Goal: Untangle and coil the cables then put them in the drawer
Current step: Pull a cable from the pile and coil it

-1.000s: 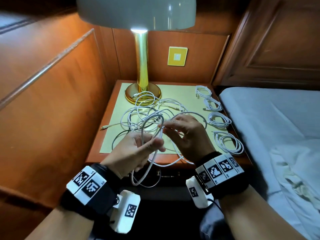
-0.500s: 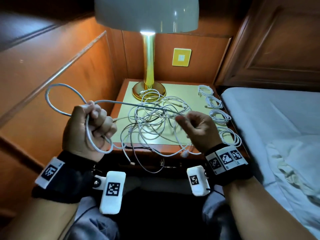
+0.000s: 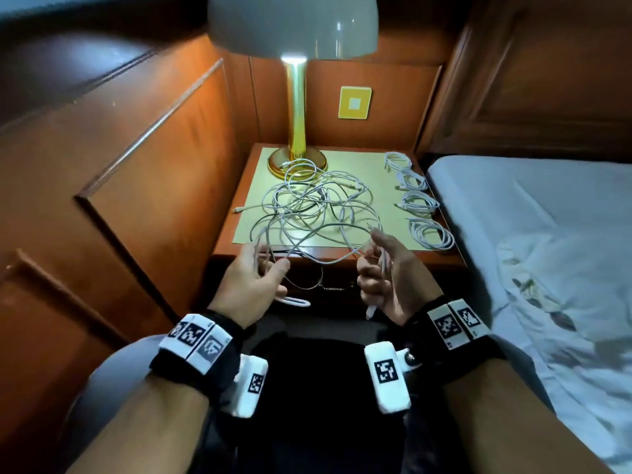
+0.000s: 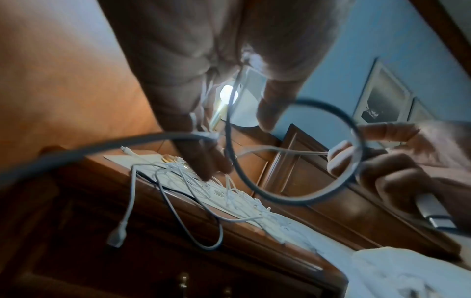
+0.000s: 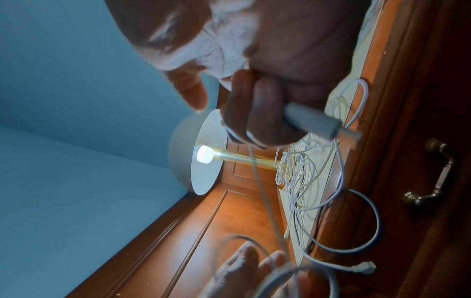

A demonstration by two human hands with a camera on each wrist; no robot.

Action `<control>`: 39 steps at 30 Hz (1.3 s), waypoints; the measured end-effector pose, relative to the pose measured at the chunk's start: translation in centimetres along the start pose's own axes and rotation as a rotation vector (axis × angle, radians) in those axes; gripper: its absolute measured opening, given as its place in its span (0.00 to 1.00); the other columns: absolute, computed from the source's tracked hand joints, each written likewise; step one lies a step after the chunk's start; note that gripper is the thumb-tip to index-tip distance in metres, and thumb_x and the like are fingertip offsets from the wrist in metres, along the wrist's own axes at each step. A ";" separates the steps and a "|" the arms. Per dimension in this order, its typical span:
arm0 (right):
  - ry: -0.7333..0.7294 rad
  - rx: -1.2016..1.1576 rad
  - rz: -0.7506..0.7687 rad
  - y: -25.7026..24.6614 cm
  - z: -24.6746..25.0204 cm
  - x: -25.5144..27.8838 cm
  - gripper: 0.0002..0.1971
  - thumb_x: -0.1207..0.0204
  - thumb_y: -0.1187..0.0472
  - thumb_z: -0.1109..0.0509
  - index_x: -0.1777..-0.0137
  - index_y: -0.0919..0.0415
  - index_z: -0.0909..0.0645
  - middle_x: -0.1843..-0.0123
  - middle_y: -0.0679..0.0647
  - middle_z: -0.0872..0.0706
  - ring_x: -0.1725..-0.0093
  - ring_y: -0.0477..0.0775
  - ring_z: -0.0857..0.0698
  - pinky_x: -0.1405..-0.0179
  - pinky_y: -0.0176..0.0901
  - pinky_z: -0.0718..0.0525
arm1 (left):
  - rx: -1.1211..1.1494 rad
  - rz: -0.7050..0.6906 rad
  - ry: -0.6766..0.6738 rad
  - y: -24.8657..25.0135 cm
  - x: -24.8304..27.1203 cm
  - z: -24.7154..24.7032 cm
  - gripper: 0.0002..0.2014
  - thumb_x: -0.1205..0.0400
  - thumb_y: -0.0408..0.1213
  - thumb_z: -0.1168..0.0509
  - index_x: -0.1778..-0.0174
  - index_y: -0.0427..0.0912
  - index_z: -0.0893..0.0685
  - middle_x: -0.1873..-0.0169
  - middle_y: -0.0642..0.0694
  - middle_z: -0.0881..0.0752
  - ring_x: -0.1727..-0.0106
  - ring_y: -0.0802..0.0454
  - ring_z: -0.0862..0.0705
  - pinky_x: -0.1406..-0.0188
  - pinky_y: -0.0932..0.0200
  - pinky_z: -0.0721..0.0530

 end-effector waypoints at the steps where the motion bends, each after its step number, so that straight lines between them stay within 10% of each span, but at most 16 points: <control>1: 0.019 -0.059 -0.005 0.0 0.0 0.2 0.15 0.17 0.45 0.39 0.61 0.51 0.34 0.71 0.48 0.38 0.79 0.46 0.44 0.80 0.35 0.48 | -0.145 0.011 -0.055 -0.3 0.1 -0.4 0.25 0.21 0.49 0.27 0.30 0.49 0.26 0.51 0.43 0.14 0.61 0.48 0.11 0.46 0.45 0.11; 4: 0.088 -0.019 0.045 -0.4 0.3 0.5 0.11 0.19 0.57 0.43 0.64 0.52 0.32 0.71 0.50 0.37 0.79 0.46 0.44 0.77 0.36 0.53 | -0.298 -0.020 -0.104 0.5 0.4 -1.6 0.35 0.20 0.48 0.26 0.19 0.49 0.34 0.41 0.49 0.17 0.49 0.56 0.17 0.43 0.60 0.22; 9: -0.117 0.135 -0.074 0.1 -0.5 0.5 0.13 0.19 0.56 0.46 0.64 0.54 0.28 0.73 0.50 0.42 0.80 0.46 0.47 0.79 0.30 0.50 | -0.435 -0.178 -0.168 0.8 0.0 -2.8 0.38 0.22 0.46 0.24 0.17 0.49 0.34 0.24 0.51 0.27 0.22 0.56 0.29 0.19 0.52 0.31; 13: -0.240 0.088 -0.150 0.1 -0.9 -0.7 0.13 0.21 0.53 0.45 0.65 0.55 0.28 0.74 0.49 0.43 0.80 0.46 0.47 0.79 0.32 0.51 | 0.147 -0.096 -0.354 1.5 -0.4 -4.3 0.16 0.13 0.27 0.37 0.29 0.38 0.23 0.52 0.42 0.11 0.51 0.50 0.10 0.41 0.53 0.15; 16: -0.241 -0.138 -0.108 -1.1 -0.2 -2.5 0.11 0.23 0.54 0.45 0.63 0.57 0.27 0.74 0.47 0.38 0.81 0.44 0.46 0.81 0.34 0.50 | 0.263 -0.042 -0.337 1.8 -1.6 -4.6 0.06 0.11 0.29 0.40 0.46 0.31 0.19 0.74 0.42 0.22 0.79 0.51 0.25 0.64 0.51 0.16; 25: 0.223 -0.572 0.274 -3.9 4.6 -7.2 0.15 0.16 0.62 0.44 0.41 0.65 0.16 0.67 0.48 0.23 0.71 0.43 0.24 0.73 0.35 0.28 | -0.306 -0.058 -0.066 0.2 -6.5 -1.4 0.04 0.16 0.41 0.32 0.56 0.49 0.19 0.62 0.48 0.15 0.63 0.50 0.19 0.62 0.53 0.18; 28: 0.342 -0.337 0.385 -3.7 5.1 -7.8 0.14 0.13 0.59 0.41 0.43 0.61 0.13 0.61 0.49 0.11 0.61 0.45 0.11 0.65 0.38 0.16 | -0.407 -0.122 -0.062 0.8 -6.3 -1.9 0.05 0.17 0.40 0.29 0.58 0.49 0.17 0.63 0.50 0.15 0.64 0.56 0.19 0.66 0.64 0.26; 32: 0.204 0.574 0.518 -2.0 3.4 -8.1 0.13 0.13 0.60 0.38 0.39 0.57 0.13 0.53 0.51 0.07 0.50 0.50 0.09 0.49 0.47 0.11 | -0.324 -0.240 -0.334 1.4 -4.8 -3.9 0.08 0.18 0.31 0.29 0.56 0.51 0.13 0.60 0.50 0.11 0.57 0.54 0.13 0.52 0.58 0.16; 35: -0.016 0.905 0.444 -0.3 1.2 -7.8 0.10 0.15 0.61 0.36 0.47 0.56 0.11 0.62 0.47 0.09 0.61 0.46 0.10 0.57 0.41 0.13 | -0.171 -0.320 -0.300 1.8 -4.8 -3.9 0.08 0.18 0.29 0.28 0.53 0.49 0.11 0.56 0.50 0.09 0.52 0.50 0.10 0.44 0.49 0.13; 39: -0.155 0.683 0.330 0.2 -0.6 -7.1 0.15 0.17 0.58 0.40 0.65 0.56 0.18 0.78 0.45 0.26 0.79 0.42 0.28 0.77 0.34 0.30 | -0.068 -0.319 -0.145 1.4 -5.6 -2.9 0.07 0.22 0.45 0.24 0.54 0.51 0.15 0.57 0.47 0.11 0.60 0.41 0.12 0.55 0.38 0.12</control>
Point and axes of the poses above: each hand's wrist, its own x-axis away from the middle knuckle, its own z-axis out of the back of the hand, y = z × x, the point moved 2 cm from there along -x, towards the middle knuckle
